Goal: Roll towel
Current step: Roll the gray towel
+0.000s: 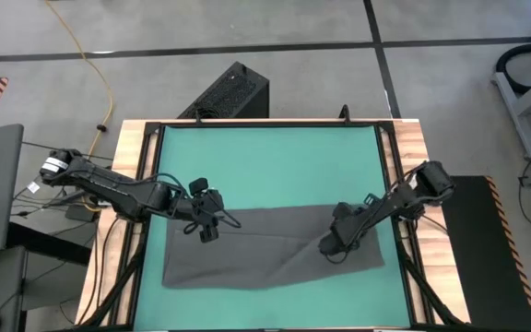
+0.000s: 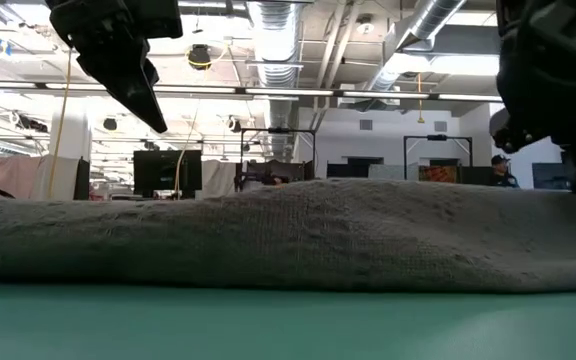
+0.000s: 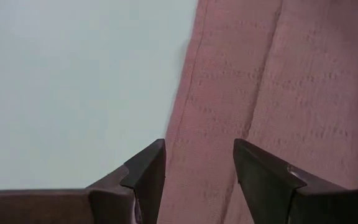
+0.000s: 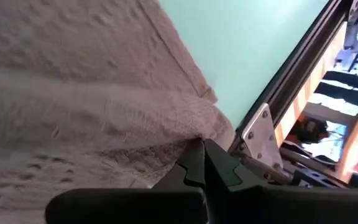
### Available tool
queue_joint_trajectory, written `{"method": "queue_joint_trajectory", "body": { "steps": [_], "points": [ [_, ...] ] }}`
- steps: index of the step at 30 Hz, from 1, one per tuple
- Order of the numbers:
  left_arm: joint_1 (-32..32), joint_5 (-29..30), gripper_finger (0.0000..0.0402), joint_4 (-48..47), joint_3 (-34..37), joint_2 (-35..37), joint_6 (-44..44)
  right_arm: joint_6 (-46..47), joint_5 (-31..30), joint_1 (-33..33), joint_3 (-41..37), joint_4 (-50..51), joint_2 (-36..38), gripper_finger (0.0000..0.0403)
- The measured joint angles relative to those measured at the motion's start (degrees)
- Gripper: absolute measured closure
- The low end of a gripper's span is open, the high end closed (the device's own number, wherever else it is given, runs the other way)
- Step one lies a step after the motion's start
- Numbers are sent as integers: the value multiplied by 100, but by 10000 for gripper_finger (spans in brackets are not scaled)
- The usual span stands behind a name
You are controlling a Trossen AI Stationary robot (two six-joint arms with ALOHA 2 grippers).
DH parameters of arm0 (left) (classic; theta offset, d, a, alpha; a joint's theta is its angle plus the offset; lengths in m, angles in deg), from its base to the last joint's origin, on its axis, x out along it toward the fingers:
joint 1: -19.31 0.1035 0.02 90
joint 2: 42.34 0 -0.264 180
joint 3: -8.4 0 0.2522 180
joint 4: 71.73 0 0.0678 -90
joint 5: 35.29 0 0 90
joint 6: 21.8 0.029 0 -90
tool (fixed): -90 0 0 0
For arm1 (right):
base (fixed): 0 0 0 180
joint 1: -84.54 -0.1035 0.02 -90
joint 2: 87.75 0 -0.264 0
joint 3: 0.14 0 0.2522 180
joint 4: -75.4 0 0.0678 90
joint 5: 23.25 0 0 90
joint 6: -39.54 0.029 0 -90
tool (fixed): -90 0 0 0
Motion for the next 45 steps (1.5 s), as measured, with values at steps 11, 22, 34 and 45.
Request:
{"method": "queue_joint_trajectory", "body": {
  "steps": [11, 22, 34, 45],
  "points": [
    [0, -20, 223, 2, 0, 0, -98, -144, 185, 216, -805, -575, -51, 390],
    [-67, -484, 223, 42, 0, 4, -336, 9, 59, 240, -870, -587, -51, 308],
    [-272, -1912, 223, -342, 131, 184, 56, -133, -153, 235, -870, -736, -49, 190],
    [-170, -1987, 223, -212, 1230, 2, -88, -156, -164, 235, -868, -831, -49, 200]
  ]
}}
